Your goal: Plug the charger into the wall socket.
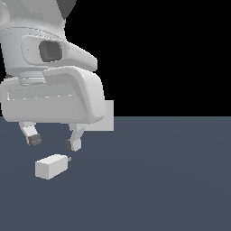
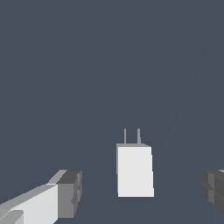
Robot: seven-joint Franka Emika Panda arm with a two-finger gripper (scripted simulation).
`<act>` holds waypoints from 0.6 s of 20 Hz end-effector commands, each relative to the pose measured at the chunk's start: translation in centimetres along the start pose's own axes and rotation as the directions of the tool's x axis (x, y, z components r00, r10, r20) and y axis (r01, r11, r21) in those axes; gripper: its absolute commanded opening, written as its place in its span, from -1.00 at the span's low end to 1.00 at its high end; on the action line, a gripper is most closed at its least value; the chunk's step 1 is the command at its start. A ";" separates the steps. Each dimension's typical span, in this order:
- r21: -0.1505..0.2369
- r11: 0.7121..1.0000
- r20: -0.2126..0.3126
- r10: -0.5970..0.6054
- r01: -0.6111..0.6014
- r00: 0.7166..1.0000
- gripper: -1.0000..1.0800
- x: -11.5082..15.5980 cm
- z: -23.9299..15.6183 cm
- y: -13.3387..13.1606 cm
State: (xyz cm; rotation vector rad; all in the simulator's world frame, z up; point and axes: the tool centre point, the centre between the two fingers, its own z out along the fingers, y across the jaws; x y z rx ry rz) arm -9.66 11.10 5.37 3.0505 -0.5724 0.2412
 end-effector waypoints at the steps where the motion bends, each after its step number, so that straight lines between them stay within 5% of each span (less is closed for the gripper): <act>1: -0.001 1.000 0.001 0.000 0.000 1.000 0.92 -0.2 0.8 0.0; 12: 0.000 1.000 0.001 0.000 0.000 1.000 0.92 -0.7 4.1 0.0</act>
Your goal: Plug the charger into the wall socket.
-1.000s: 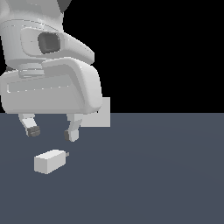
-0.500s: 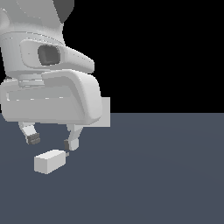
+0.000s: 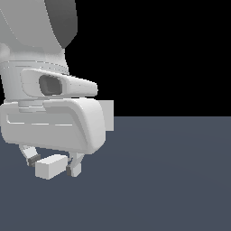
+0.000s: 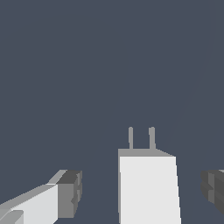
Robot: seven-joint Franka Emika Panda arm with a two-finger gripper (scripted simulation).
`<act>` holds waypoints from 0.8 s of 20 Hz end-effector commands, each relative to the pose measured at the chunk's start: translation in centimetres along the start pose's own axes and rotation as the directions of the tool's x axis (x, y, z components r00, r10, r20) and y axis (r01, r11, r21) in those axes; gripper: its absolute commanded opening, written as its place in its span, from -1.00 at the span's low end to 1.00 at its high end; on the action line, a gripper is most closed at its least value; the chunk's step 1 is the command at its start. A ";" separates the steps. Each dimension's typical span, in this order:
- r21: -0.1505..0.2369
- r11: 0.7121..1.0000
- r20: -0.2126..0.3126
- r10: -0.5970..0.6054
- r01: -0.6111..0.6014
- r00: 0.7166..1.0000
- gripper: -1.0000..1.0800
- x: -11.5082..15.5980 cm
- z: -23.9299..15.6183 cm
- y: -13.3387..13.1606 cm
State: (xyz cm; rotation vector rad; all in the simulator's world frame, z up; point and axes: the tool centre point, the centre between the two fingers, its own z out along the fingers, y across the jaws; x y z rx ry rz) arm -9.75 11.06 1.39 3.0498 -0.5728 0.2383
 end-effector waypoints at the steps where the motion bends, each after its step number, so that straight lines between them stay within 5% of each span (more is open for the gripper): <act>1: 0.001 1.000 -0.001 0.000 0.000 1.000 0.92 0.0 0.2 0.0; 2: 0.001 1.000 -0.001 0.000 0.000 1.000 -1.00 0.0 0.2 0.0; 16: 0.002 1.000 -0.002 -0.007 0.007 1.000 -1.00 0.2 0.1 0.1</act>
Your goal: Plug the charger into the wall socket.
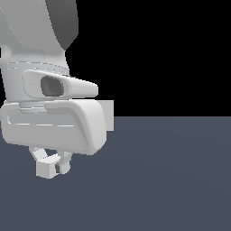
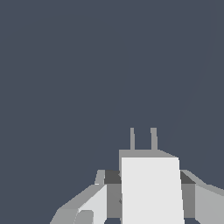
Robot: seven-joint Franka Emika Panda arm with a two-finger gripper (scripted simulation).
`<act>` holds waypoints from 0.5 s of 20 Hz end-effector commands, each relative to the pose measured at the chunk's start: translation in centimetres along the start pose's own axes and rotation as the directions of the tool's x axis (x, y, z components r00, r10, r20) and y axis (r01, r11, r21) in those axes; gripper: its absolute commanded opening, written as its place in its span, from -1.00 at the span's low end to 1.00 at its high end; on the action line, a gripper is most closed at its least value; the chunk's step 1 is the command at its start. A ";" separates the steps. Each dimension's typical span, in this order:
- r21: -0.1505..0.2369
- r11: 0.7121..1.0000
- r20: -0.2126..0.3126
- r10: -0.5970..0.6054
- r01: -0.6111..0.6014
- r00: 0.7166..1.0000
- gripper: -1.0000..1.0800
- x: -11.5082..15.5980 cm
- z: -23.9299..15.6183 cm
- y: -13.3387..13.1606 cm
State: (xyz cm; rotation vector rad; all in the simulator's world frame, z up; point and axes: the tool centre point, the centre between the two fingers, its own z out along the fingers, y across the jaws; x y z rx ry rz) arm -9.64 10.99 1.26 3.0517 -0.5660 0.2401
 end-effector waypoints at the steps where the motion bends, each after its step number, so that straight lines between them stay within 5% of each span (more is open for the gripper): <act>1: 0.001 1.000 -0.001 -0.008 0.008 1.000 -1.00 0.2 -0.1 0.1; 10: 0.014 0.996 -0.003 -0.091 0.091 0.996 -1.00 2.3 -1.3 1.0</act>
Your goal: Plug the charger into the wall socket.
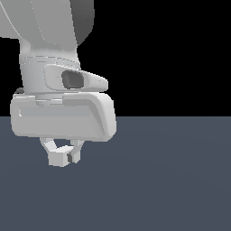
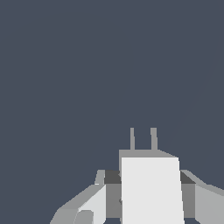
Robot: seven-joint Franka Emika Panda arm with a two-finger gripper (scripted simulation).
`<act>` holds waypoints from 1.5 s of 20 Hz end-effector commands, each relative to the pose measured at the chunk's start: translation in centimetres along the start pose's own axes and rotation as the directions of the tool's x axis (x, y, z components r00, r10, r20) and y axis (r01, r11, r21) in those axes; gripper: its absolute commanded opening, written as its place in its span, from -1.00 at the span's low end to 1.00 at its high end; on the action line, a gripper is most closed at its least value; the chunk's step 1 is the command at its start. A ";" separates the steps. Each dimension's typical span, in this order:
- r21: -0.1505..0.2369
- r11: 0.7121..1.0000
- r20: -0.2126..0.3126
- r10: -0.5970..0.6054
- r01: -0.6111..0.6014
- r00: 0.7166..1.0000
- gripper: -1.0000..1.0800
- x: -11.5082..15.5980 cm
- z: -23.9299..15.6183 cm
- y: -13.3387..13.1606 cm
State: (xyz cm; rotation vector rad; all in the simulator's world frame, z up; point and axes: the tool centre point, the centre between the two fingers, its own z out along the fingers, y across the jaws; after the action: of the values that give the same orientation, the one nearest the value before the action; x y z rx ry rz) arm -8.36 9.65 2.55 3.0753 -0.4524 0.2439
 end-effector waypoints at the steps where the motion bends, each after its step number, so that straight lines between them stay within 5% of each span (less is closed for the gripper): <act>1: 0.005 0.999 -0.001 -0.031 0.031 1.000 -1.00 0.8 -0.5 0.4; 30: 0.068 0.906 -0.014 -0.418 0.418 0.908 -1.00 11.3 -5.7 2.3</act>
State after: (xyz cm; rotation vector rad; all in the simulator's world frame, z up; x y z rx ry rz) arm 0.59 4.52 9.81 3.1356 0.2114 0.2486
